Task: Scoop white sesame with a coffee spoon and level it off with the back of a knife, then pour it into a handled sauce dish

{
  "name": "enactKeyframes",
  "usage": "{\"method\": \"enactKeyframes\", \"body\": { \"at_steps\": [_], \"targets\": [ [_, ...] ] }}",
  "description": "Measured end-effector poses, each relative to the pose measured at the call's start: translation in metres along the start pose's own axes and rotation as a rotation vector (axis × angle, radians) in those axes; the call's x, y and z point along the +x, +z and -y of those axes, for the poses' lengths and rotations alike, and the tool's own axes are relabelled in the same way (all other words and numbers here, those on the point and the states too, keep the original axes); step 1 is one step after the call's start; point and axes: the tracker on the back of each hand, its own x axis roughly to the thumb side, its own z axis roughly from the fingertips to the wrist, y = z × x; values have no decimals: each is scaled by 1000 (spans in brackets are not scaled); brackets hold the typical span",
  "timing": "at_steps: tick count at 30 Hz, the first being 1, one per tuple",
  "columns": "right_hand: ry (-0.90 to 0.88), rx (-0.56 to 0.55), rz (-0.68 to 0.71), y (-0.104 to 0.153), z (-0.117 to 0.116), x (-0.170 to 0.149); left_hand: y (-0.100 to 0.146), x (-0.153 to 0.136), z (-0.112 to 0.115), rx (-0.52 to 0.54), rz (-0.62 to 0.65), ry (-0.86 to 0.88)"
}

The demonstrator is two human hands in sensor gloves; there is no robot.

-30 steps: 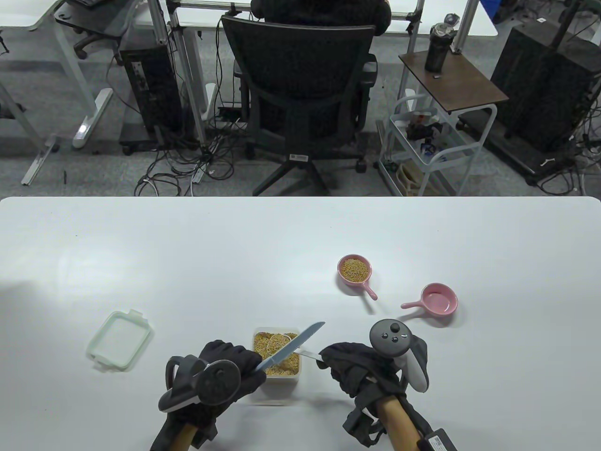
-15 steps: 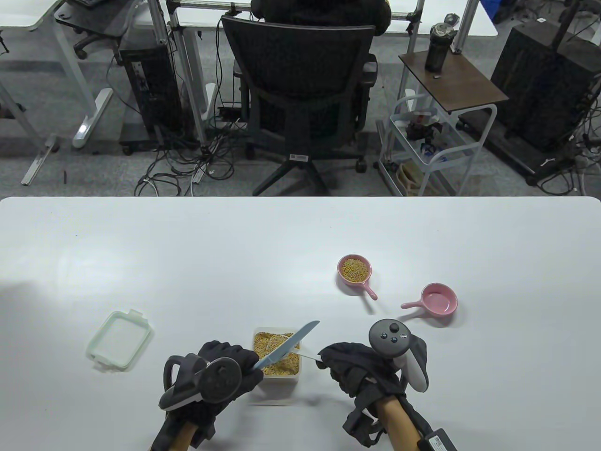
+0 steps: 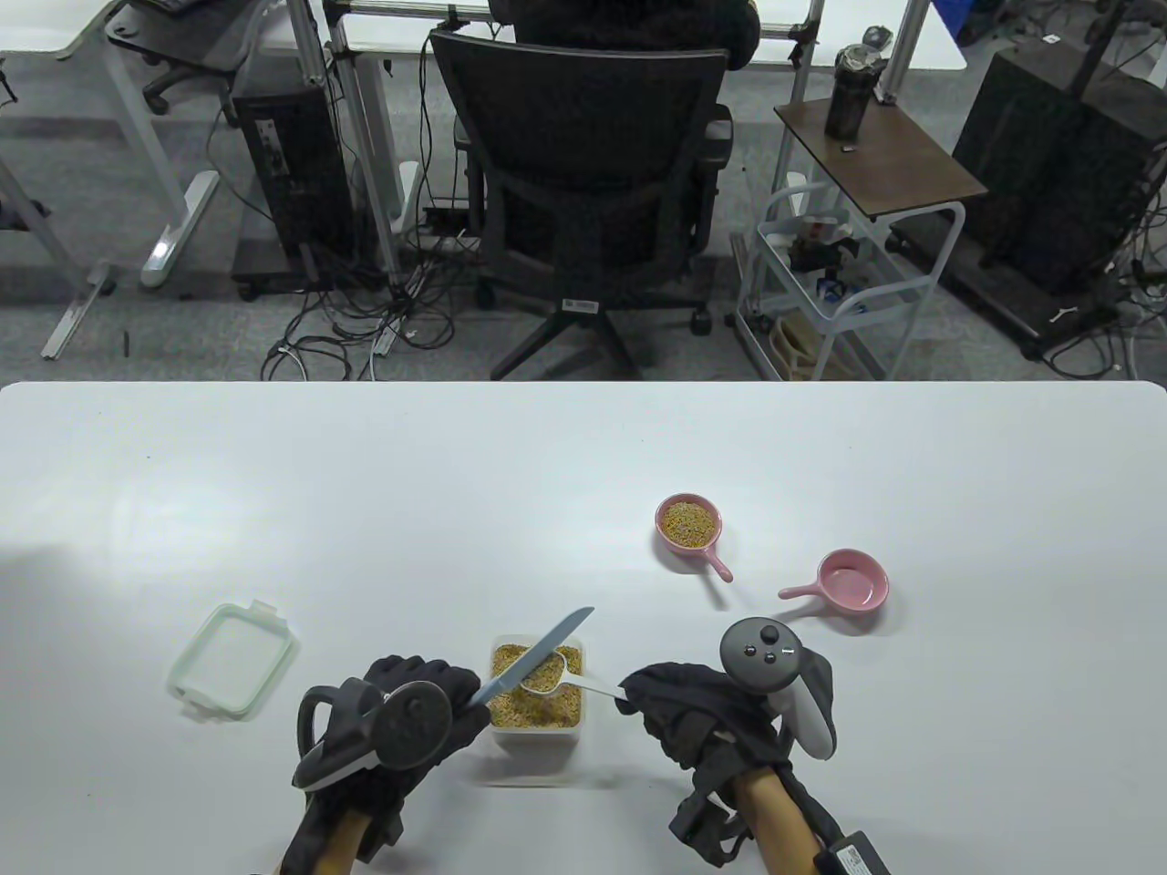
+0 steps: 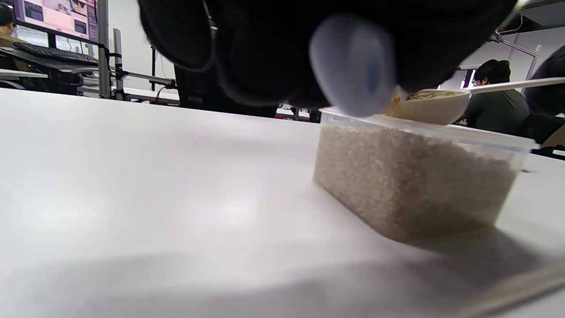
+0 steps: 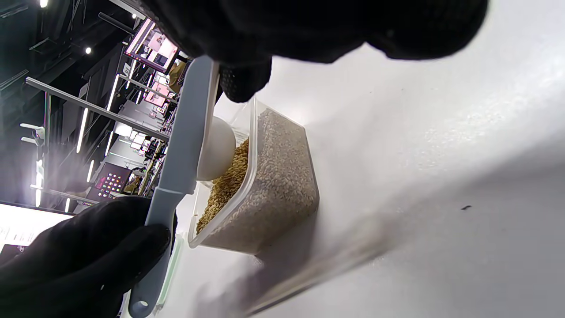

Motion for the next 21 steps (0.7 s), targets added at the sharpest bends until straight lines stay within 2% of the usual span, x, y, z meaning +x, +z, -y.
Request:
{"method": "enactKeyframes", "body": {
  "at_steps": [8, 18, 21],
  "targets": [
    [19, 13, -2, 0, 0, 0, 0, -6, 1, -7, -30, -15],
    [1, 7, 4, 1, 3, 0, 5, -16, -6, 61, -79, -4],
    [-1, 5, 4, 1, 3, 0, 3, -17, -3, 8, -100, -31]
  ]
}}
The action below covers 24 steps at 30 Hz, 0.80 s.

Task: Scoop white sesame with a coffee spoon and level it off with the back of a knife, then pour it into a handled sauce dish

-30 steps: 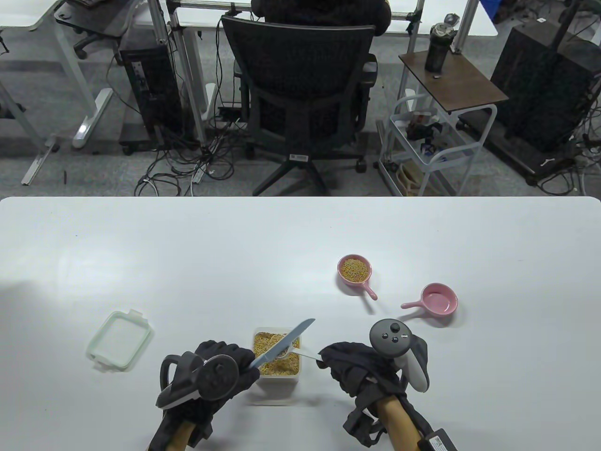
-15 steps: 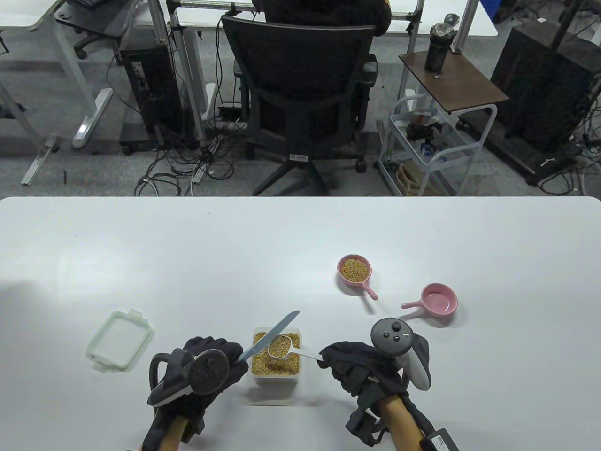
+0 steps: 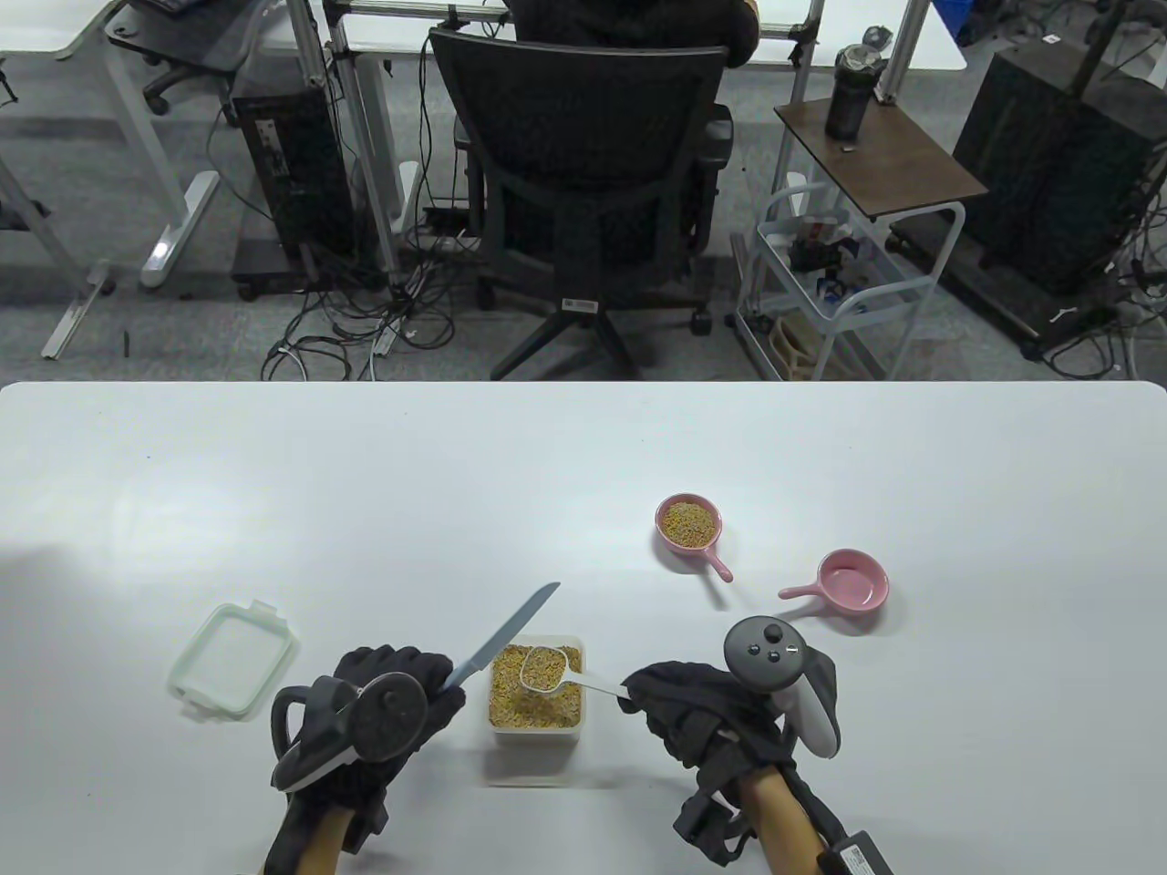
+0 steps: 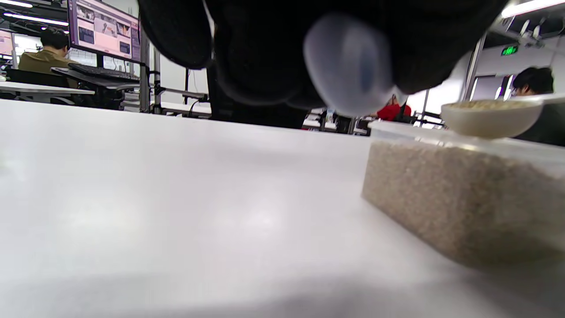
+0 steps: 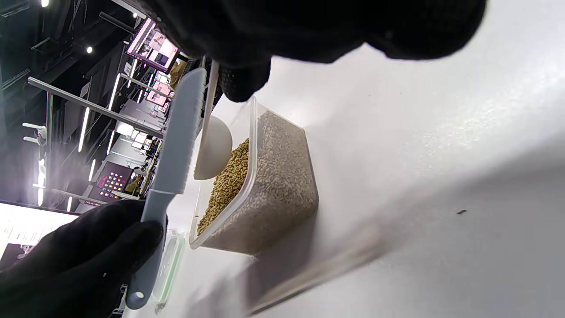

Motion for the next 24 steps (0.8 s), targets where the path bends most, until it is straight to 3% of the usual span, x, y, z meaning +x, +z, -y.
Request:
{"method": "enactKeyframes", "body": {
  "at_steps": [2, 8, 12, 15, 21, 24],
  "targets": [
    [0, 0, 0, 0, 0, 0, 0, 0, 3, -27, -9, -51],
    [-1, -3, 0, 0, 1, 0, 3, -1, -4, 53, -8, 9],
    [2, -1, -2, 0, 0, 0, -1, 1, 4, -62, -25, -37],
    [3, -2, -2, 0, 1, 0, -2, 0, 4, -45, -31, -31],
    [1, -3, -2, 1, 1, 0, 0, -12, 2, 7, -138, -42],
    [4, -4, 1, 1, 1, 0, -2, -21, 8, -18, -204, -61]
  ]
}}
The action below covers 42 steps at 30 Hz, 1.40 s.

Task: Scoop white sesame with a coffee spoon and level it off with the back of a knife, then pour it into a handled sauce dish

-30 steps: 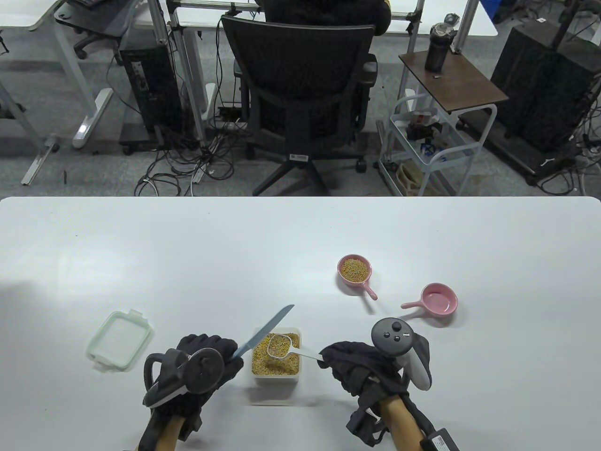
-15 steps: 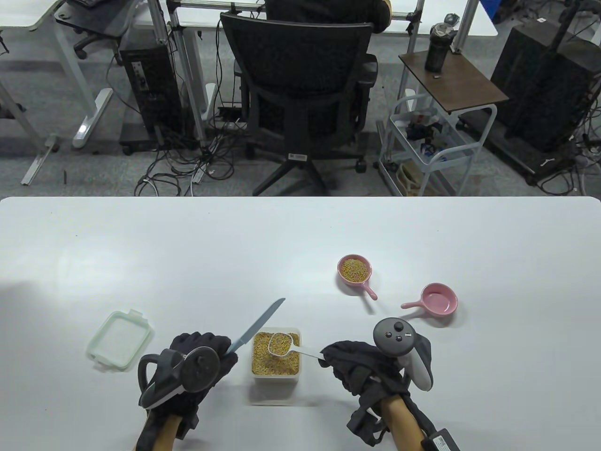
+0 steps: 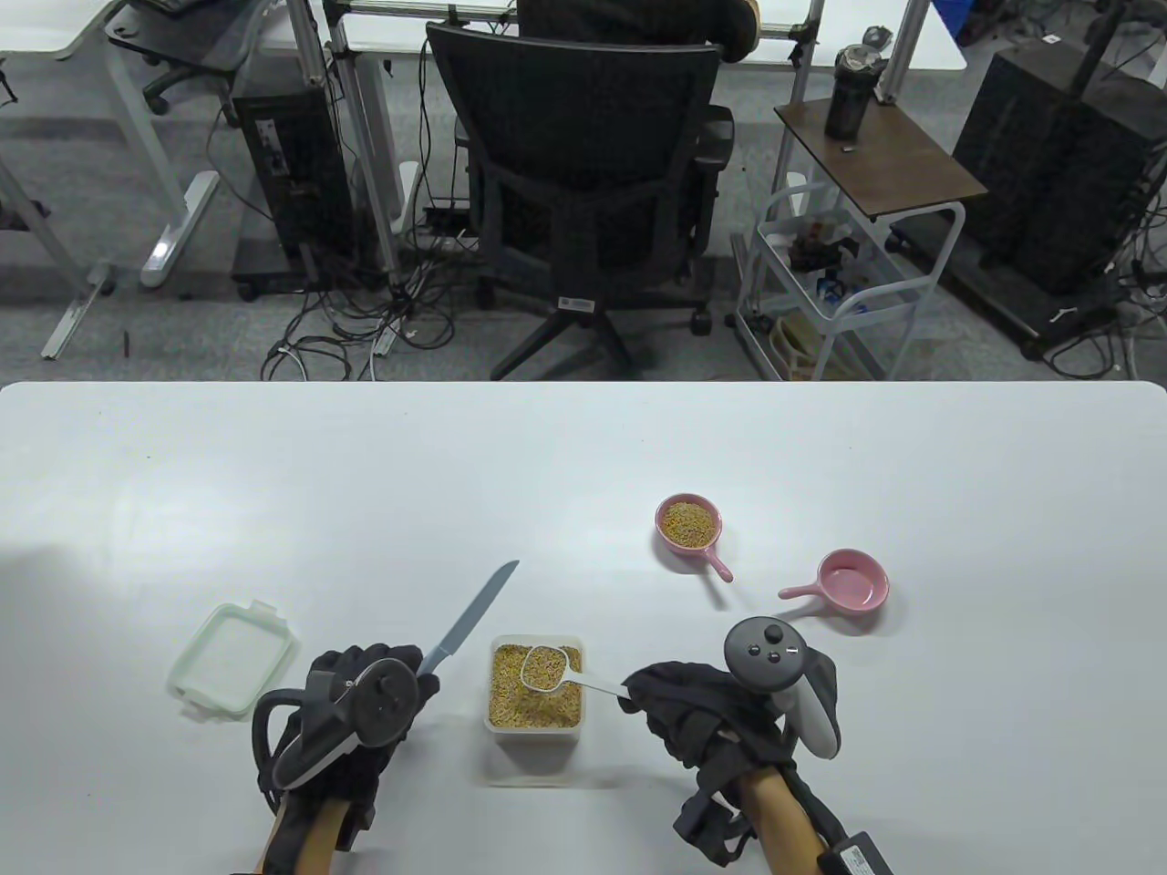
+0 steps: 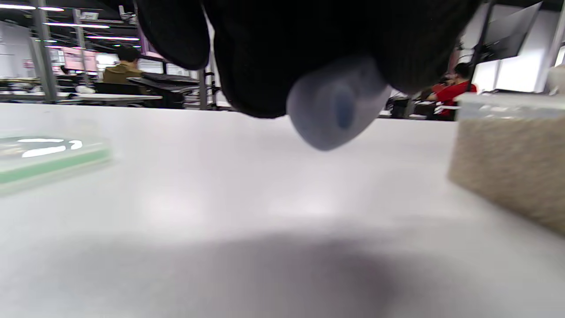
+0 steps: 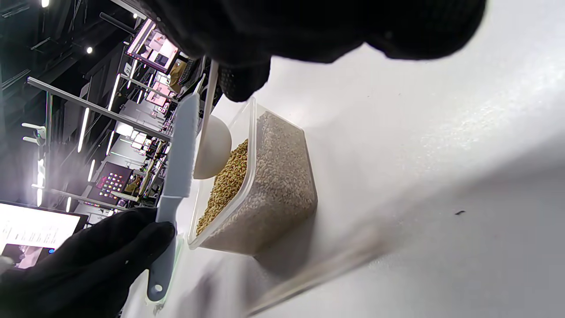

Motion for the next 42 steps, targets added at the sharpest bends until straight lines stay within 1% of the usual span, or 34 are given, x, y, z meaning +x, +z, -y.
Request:
{"method": "enactKeyframes", "body": {
  "at_steps": [6, 9, 13, 17, 22, 26, 32, 36, 37, 42],
  "targets": [
    [3, -3, 0, 0, 0, 0, -10, -14, 16, -113, -113, 3],
    [3, -5, -1, 0, 0, 0, -13, -16, 22, -178, -140, 8],
    [3, -5, 0, 0, 0, 0, -14, -18, 23, -211, -173, 33],
    [2, -7, -1, 0, 0, 0, -14, -19, 24, -202, -223, 36],
    [8, -8, -6, 0, -1, 0, -15, -14, 26, -178, -261, -84],
    [13, -7, -7, -1, -3, 1, -15, -11, 26, -166, -265, -117],
    [16, -11, -5, 0, -3, 1, -10, -6, 23, -126, -267, -194],
    [11, -14, -3, 0, -3, 1, -2, -2, 8, 7, -243, -168],
    [10, -14, -3, 0, -3, 1, 2, -1, 3, 69, -234, -144],
    [13, -15, -1, 0, -4, 1, 12, 2, -6, 199, -154, -43]
  ]
}}
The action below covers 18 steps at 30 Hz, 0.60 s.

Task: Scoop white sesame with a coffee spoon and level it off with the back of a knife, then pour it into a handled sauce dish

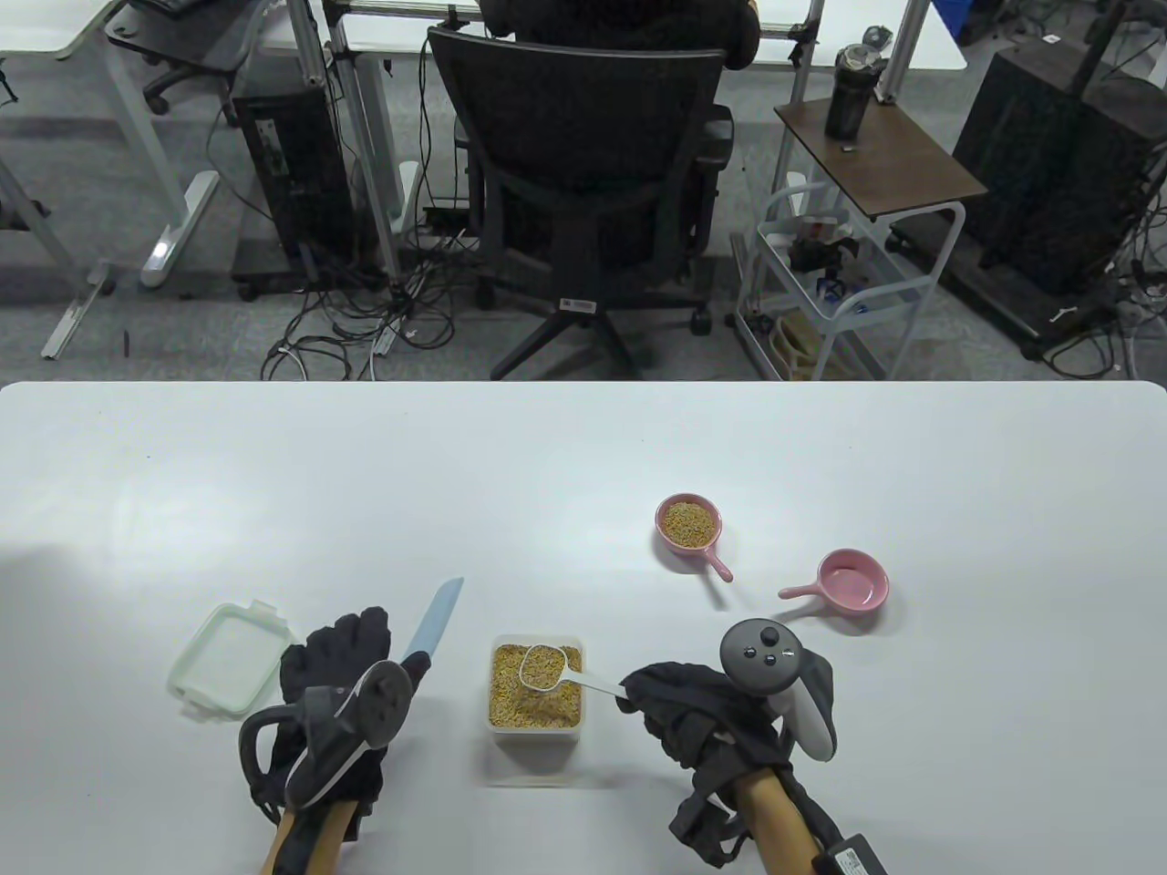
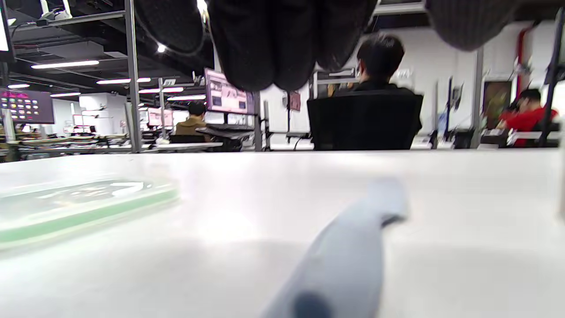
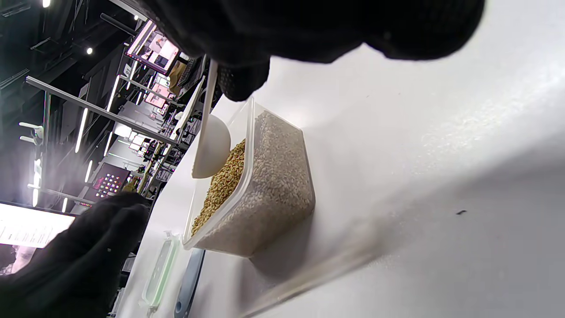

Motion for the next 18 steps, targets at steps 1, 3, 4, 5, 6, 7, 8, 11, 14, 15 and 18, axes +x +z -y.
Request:
{"method": "enactKeyframes", "body": {
  "at_steps": [1, 3, 4, 5, 6, 7, 8, 11, 14, 15, 18],
  "targets": [
    [0, -1, 1, 0, 0, 0, 1, 0, 0, 13, 28, 25],
    [-1, -2, 3, 0, 0, 0, 1, -1, 2, 34, 66, 59],
    [-1, -1, 4, 0, 0, 0, 1, -2, 4, 30, 80, 71],
    [-2, -2, 6, 0, 0, 0, 1, -2, 5, 20, 88, 73],
    [-2, -3, 7, 0, 0, 0, 0, -2, 8, 9, 93, 68],
    [-2, -3, 8, 0, 0, 0, 0, -3, 10, -3, 92, 62],
    [-2, -3, 8, 0, 0, 0, -1, -3, 14, -22, 96, 59],
    [0, -2, 7, 0, -1, 0, -4, -4, 22, -81, 106, 58],
    [1, -4, 9, 0, -1, 0, -5, -4, 26, -117, 115, 62],
    [1, -3, 10, 0, -1, 0, -5, -4, 26, -123, 117, 65],
    [-1, -2, 9, 0, -1, 0, -5, -4, 26, -124, 119, 73]
  ]
}}
